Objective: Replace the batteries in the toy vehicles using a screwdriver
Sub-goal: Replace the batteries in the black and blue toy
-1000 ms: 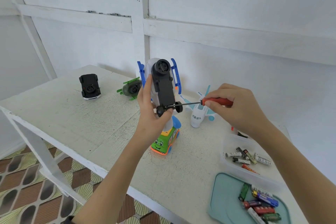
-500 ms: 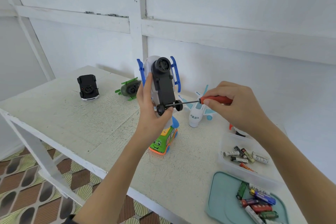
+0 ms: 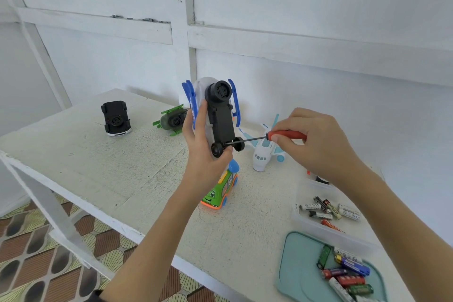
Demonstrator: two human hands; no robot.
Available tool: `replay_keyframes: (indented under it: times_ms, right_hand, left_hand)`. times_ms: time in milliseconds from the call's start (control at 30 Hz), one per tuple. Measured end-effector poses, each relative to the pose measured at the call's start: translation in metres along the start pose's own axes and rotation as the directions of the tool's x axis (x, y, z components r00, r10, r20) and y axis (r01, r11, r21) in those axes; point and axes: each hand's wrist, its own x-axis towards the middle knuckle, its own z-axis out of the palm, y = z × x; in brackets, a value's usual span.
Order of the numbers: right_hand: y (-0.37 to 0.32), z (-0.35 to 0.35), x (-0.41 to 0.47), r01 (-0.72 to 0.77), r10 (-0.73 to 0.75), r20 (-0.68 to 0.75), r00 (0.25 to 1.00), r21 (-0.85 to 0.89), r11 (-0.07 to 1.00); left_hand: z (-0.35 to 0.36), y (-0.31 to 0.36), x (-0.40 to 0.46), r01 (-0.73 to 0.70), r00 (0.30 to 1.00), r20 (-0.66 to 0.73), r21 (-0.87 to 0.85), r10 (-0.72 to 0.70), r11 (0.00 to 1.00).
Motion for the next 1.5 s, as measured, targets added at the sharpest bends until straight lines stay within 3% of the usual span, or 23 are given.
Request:
replay_keyframes:
  times_ms: [100,233,367,533,633,733,800,900,967,1033,1167,1367,1500]
  right_hand:
    - [-0.010,-0.001,0.001,0.029,-0.030,-0.007,1.000,-0.089,0.996]
    - [-0.022,-0.004,0.007,0.049,-0.056,0.073,0.996,0.093,0.994]
    - [-0.030,-0.002,0.011,-0.042,0.039,0.180,0.983,0.016,0.999]
    - [-0.035,-0.006,0.011,0.061,-0.088,0.159,0.983,0.169,0.984]
    - [-0.033,-0.004,0.011,0.155,-0.180,0.160,0.971,0.155,0.976]
    - [-0.036,0.000,0.011,0.005,-0.020,0.171,0.985,0.086,0.996]
    - [-0.037,0.003,0.012,-0.014,0.013,0.157,0.988,0.004,1.000]
    - [-0.040,0.002,0.013,0.066,-0.079,0.114,0.990,0.117,0.991]
    - [-0.039,0.000,0.013,0.142,-0.177,0.155,0.972,0.213,0.967]
    - [-0.039,0.000,0.013,0.206,-0.247,0.212,0.946,0.196,0.959]
    - [-0.040,0.004,0.015,0.081,-0.075,0.247,0.966,-0.013,0.997]
    - [-0.030,0.004,0.018,0.105,-0.139,0.226,0.964,0.158,0.982]
    - [-0.023,0.010,0.017,0.106,-0.131,0.233,0.964,0.115,0.988]
  left_hand:
    - [0.003,0.005,-0.003,-0.022,1.000,-0.020,0.052,0.023,0.998]
    - [0.002,-0.002,0.001,-0.007,1.000,0.001,0.024,0.006,1.000]
    - [0.000,-0.011,0.002,0.002,1.000,-0.016,0.001,-0.002,1.000]
    - [-0.001,-0.013,0.004,0.023,0.999,-0.036,-0.043,-0.024,0.999]
    - [-0.002,-0.013,0.003,0.020,0.999,-0.034,-0.048,-0.022,0.999]
    - [-0.001,-0.015,0.001,0.036,0.999,-0.039,-0.044,-0.038,0.998]
    - [0.000,-0.014,0.000,0.038,0.998,-0.042,-0.042,-0.040,0.998]
    - [0.000,-0.013,-0.002,0.042,0.998,-0.039,-0.046,-0.043,0.998]
    - [0.000,-0.012,-0.002,0.052,0.998,-0.040,-0.063,-0.055,0.997]
    - [0.000,-0.011,-0.003,0.056,0.997,-0.039,-0.072,-0.059,0.996]
    - [0.001,-0.012,-0.003,0.068,0.997,-0.039,-0.092,-0.072,0.993]
    - [-0.003,-0.014,-0.002,0.088,0.993,-0.060,-0.150,-0.098,0.985]
    - [-0.007,-0.012,0.002,0.065,0.995,-0.068,-0.156,-0.076,0.986]
